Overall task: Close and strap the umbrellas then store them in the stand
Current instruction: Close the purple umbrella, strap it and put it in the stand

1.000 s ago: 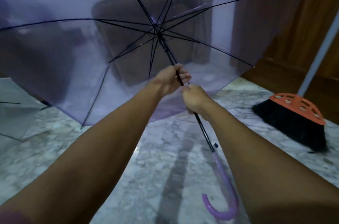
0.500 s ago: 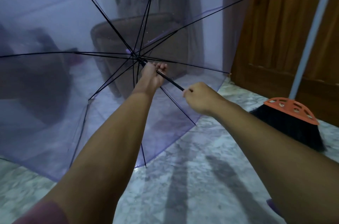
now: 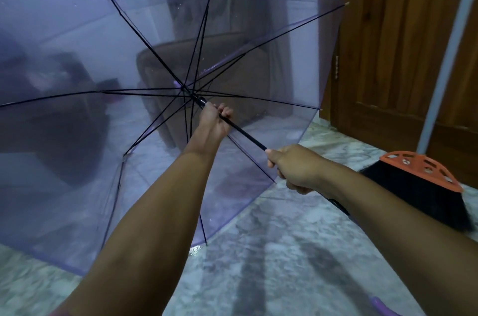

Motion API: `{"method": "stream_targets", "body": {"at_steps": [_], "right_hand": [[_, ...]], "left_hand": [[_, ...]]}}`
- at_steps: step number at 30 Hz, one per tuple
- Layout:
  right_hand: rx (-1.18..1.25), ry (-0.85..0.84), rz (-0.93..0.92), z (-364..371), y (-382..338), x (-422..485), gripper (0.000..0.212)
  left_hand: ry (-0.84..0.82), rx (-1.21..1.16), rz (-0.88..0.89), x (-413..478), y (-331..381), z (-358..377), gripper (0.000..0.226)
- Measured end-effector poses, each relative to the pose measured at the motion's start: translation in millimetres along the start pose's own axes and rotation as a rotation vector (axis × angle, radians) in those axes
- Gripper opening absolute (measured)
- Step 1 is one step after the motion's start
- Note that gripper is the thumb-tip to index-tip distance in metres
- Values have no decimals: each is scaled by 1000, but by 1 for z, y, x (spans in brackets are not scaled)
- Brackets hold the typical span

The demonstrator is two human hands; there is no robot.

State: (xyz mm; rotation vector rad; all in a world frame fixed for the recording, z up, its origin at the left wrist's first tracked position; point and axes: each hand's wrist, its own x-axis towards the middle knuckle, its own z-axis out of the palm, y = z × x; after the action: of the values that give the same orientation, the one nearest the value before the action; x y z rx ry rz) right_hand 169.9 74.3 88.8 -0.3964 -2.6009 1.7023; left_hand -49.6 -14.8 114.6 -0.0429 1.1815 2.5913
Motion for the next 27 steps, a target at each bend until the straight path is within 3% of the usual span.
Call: {"method": "stream_targets", "body": {"at_steps": [3, 6, 11, 15, 20, 27], "right_hand": [[-166, 109, -23, 6, -19, 18, 29], [-91, 186, -31, 10, -26, 40, 23], [24, 150, -198, 22, -30, 34, 34], [22, -34, -188, 15, -26, 21, 36], [122, -338, 76, -16, 7, -12, 37], [-40, -51, -118, 2, 8, -10, 40]], "left_hand": [[-101, 59, -71, -14, -10, 10, 32], [-205, 206, -132, -34, -24, 27, 35], [-169, 212, 43, -29, 0, 25, 44], [-144, 171, 99, -16, 16, 14, 46], [-105, 125, 157, 3, 48, -10, 47], [-72, 32, 136, 2, 57, -20, 43]]}}
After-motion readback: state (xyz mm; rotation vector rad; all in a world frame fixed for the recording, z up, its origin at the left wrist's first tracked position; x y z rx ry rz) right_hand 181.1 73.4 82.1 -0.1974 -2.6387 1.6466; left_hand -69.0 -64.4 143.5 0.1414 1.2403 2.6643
